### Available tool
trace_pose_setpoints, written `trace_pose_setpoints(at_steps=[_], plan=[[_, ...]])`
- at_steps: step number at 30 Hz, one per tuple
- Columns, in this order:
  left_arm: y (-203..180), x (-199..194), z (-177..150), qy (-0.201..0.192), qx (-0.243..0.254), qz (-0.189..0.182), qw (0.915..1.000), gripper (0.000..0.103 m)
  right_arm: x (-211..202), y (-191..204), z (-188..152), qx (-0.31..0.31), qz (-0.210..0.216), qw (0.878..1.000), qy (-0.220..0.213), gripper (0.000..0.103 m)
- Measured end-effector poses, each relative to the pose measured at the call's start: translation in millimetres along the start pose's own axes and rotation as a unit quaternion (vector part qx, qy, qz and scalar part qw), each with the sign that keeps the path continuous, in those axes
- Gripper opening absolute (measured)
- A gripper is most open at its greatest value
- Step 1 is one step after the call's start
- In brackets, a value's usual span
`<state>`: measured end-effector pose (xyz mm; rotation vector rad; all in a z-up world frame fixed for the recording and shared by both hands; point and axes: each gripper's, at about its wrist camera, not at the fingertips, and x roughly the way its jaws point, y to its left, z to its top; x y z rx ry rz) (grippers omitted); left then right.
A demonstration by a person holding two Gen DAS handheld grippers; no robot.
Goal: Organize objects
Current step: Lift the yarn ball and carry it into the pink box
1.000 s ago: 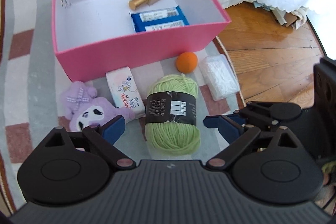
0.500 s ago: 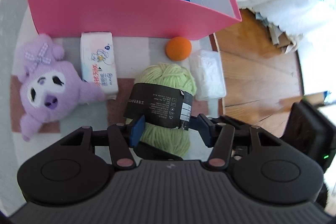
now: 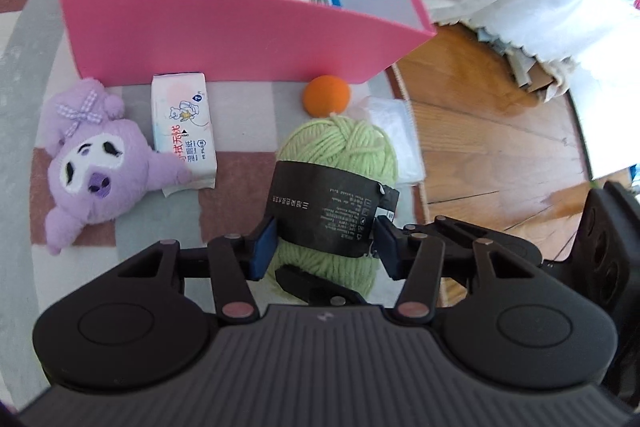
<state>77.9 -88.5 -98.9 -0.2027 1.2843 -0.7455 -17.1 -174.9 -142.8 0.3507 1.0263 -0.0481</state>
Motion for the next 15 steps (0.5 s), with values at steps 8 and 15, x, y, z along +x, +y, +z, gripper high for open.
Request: trace_pose_setpoints(at_steps=[8, 15], plan=[[-17, -65, -5, -0.041, 0.005, 0.005, 0.9991, 0.05, -46, 29, 3, -0.055, 0.004, 0.997, -0.045, 0.066], [-35, -125, 15, -0.089, 0.025, 0.024, 0.9954, 0.05, -77, 64, 30, -0.111, 0.001, 0.989, -0.098, 0.066]])
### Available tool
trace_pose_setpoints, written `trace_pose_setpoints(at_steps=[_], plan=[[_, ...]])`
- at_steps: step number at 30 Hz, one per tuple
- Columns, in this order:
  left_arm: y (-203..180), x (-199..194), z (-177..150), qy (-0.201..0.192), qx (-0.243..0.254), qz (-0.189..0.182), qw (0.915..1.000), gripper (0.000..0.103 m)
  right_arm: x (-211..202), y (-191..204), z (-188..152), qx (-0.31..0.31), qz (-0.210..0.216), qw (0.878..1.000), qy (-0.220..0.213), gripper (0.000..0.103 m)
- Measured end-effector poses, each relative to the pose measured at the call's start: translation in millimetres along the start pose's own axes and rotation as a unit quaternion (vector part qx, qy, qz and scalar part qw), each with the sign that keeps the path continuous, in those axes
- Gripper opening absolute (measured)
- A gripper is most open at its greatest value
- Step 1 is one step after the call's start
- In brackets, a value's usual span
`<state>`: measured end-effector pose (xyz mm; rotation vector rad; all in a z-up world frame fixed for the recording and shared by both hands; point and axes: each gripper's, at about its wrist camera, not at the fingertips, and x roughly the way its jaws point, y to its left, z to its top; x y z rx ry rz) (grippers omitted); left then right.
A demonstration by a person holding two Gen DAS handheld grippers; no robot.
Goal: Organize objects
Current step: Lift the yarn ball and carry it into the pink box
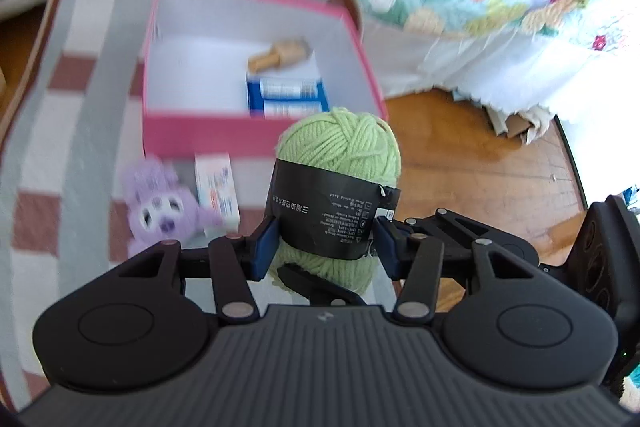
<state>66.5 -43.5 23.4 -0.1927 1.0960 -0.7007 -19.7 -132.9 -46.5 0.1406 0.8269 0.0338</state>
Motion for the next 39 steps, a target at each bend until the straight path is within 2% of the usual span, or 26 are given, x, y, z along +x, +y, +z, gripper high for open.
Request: trace_pose_setpoints(at_steps=[5, 10, 13, 18, 22, 28, 30, 32, 34, 39], plan=[[-13, -28, 43, -0.035, 0.025, 0.015, 0.999, 0.05, -10, 2, 49, -0.022, -0.002, 0.999, -0.037, 0.066], [-8, -34, 96, -0.054, 0.011, 0.02, 0.9983, 0.05, -7, -1, 100, -0.06, -0.009, 0.997, -0.056, 0.066], [-2, -26, 122, -0.065, 0.005, 0.03, 0.9974, 0.051, 4, -12, 130, -0.061, 0.002, 0.997, -0.052, 0.066], [20, 17, 152, -0.045, -0.011, 0.048, 0.9978, 0.051, 43, -39, 159, -0.042, 0.022, 0.998, -0.036, 0.066], [41, 66, 160, -0.014, -0.033, 0.06, 0.9976, 0.051, 90, -68, 160, 0.008, 0.053, 0.999, -0.001, 0.066], [69, 129, 145, 0.016, -0.056, 0.079, 0.9952, 0.051, 155, -93, 131, 0.05, 0.067, 0.996, 0.043, 0.066], [78, 143, 140, 0.029, -0.069, 0.083, 0.9938, 0.05, 172, -98, 123, 0.06, 0.073, 0.994, 0.058, 0.066], [84, 154, 139, 0.035, -0.075, 0.082, 0.9932, 0.05, 184, -95, 116, 0.041, 0.064, 0.995, 0.072, 0.066], [86, 161, 138, 0.034, -0.074, 0.086, 0.9929, 0.05, 195, -94, 114, 0.026, 0.052, 0.995, 0.081, 0.066], [87, 172, 135, 0.03, -0.068, 0.101, 0.992, 0.048, 208, -106, 109, 0.043, 0.06, 0.992, 0.099, 0.07]])
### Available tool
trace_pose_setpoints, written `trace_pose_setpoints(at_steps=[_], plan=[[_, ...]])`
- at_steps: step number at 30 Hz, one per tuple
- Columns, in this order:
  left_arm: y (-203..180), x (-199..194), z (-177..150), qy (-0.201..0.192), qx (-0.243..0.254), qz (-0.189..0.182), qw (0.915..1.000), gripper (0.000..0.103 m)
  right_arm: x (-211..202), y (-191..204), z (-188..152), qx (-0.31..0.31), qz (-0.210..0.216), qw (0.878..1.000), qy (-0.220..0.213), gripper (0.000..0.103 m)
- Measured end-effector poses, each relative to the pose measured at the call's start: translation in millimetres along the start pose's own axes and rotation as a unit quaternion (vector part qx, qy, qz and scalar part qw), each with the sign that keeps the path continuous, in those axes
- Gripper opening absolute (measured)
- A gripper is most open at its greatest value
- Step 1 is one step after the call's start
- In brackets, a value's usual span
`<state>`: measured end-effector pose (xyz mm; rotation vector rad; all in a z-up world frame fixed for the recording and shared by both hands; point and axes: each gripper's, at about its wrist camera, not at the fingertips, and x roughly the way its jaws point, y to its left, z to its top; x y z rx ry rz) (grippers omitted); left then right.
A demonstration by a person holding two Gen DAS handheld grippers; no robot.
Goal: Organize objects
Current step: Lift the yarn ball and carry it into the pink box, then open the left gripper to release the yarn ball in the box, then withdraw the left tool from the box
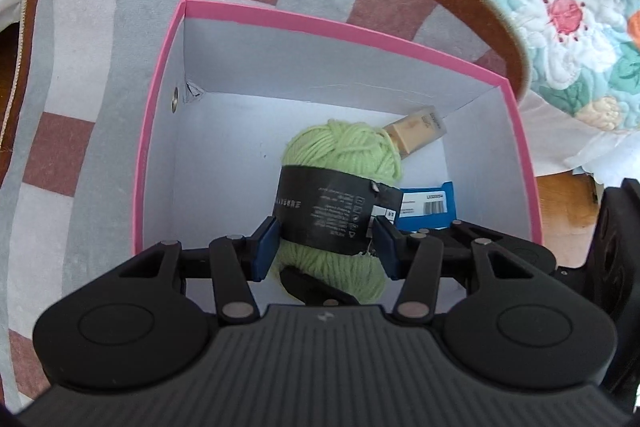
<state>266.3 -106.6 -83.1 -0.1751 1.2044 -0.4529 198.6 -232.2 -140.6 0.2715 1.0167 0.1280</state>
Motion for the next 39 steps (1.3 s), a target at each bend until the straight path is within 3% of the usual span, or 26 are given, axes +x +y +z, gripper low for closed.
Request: trace_pose_setpoints(at_steps=[4, 8, 15, 19, 23, 33, 39], plan=[[-1, 8, -3, 0.008, 0.007, 0.022, 0.9997, 0.044, 1, 4, -6, -0.03, -0.019, 0.999, 0.007, 0.074], [0, 10, -6, 0.005, 0.002, 0.02, 0.9998, 0.044, -4, -1, -11, -0.014, -0.004, 1.0, -0.007, 0.074], [-9, 18, -2, -0.013, 0.011, 0.037, 0.9992, 0.044, -10, -9, -23, 0.023, 0.003, 0.999, -0.039, 0.058], [-12, 19, 3, -0.039, 0.01, 0.044, 0.9982, 0.044, -7, -9, -20, 0.036, -0.027, 0.997, -0.063, 0.057], [-5, 9, 0, -0.029, -0.005, 0.034, 0.999, 0.047, -11, -10, -17, 0.05, -0.02, 0.996, -0.066, 0.061], [-24, -68, -24, 0.0, 0.078, 0.028, 0.9966, 0.049, -121, -14, -36, 0.056, -0.012, 0.995, -0.084, 0.067], [-55, -127, -47, -0.007, 0.134, 0.021, 0.9908, 0.054, -193, -3, -50, 0.034, -0.044, 0.996, -0.07, 0.067]])
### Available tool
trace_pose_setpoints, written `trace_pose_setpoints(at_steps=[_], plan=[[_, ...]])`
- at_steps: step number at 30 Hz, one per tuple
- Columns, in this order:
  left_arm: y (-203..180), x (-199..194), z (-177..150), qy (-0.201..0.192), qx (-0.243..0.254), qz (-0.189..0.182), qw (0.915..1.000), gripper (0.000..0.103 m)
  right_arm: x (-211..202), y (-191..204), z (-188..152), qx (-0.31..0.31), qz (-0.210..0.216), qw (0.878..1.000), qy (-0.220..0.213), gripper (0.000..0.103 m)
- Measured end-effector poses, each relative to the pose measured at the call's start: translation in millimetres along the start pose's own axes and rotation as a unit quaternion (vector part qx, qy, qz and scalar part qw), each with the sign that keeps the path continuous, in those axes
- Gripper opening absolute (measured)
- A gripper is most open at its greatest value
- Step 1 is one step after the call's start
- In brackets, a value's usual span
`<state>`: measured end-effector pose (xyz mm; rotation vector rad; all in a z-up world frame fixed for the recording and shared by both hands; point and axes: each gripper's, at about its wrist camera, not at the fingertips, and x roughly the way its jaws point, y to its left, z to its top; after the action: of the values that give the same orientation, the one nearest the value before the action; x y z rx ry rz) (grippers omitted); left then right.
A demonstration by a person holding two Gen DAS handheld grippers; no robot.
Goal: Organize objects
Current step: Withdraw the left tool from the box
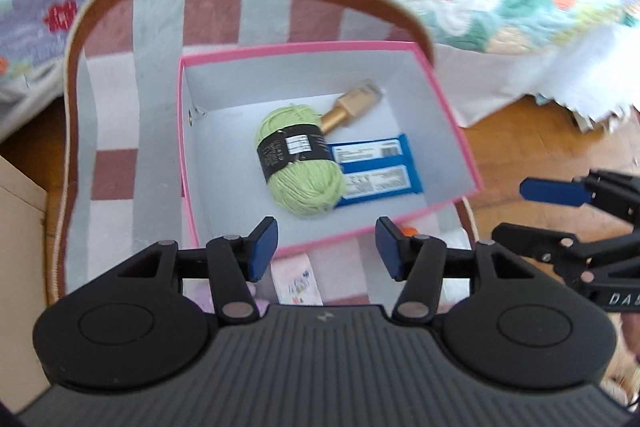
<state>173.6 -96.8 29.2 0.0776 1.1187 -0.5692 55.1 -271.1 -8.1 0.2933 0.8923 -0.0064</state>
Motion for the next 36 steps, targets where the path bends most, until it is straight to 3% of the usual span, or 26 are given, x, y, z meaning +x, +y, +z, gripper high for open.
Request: trace_pose_setpoints(at_steps=[7, 13, 18, 21, 26, 32, 36], plan=[[-33, -43, -22, -0.002, 0.035, -0.024, 0.9991, 0.058, -64, 17, -27, -0.059, -0.006, 0.998, -0.002, 0.068], [-49, -38, -51, 0.018, 0.042, -0.048, 0.9978, 0.059, -76, 26, -66, -0.092, -0.007, 0.996, -0.012, 0.071], [-53, -12, -77, 0.044, 0.055, -0.063, 0.9955, 0.061, -58, 13, -90, -0.061, 0.014, 0.998, 0.004, 0.074], [-52, 7, -87, 0.051, 0.047, -0.069, 0.9952, 0.064, -37, 5, -99, -0.045, 0.006, 0.999, 0.022, 0.079], [-55, 42, -96, 0.044, 0.035, -0.08, 0.9952, 0.082, 1, -9, -117, -0.035, -0.029, 0.998, 0.037, 0.083], [-69, 92, -100, 0.052, 0.022, -0.096, 0.9938, 0.084, 32, -22, -136, -0.026, -0.059, 0.997, 0.032, 0.083], [-83, 123, -92, 0.032, 0.012, -0.113, 0.993, 0.084, 43, -26, -138, -0.04, -0.077, 0.995, 0.04, 0.083]])
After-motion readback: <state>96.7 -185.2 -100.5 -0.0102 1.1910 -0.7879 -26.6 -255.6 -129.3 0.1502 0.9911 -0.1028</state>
